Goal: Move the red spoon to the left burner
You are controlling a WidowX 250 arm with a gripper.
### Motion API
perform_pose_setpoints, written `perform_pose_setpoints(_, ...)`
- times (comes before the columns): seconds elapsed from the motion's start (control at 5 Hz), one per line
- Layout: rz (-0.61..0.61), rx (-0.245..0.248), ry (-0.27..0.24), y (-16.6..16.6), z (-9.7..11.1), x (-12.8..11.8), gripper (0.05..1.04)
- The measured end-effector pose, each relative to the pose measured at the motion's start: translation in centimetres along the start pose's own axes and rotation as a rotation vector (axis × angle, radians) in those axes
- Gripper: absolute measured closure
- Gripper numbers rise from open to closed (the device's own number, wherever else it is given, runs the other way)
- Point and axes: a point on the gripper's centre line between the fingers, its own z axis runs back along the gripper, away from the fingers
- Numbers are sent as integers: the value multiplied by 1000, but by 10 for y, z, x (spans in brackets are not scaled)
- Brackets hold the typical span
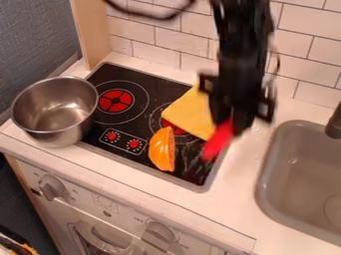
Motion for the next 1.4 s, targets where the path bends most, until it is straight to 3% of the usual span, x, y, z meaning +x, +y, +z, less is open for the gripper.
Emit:
perform_pose_setpoints(0.2, 82, 11, -44, 24, 23, 16, 715)
perform_pose_setpoints(0.4, 227, 80, -55, 81, 26, 25, 715)
perform_pose_setpoints(0.8, 346, 191, 30, 143, -3, 16, 716)
perform_pose_setpoints(1.4, 463, 285, 94, 203, -16, -6, 715)
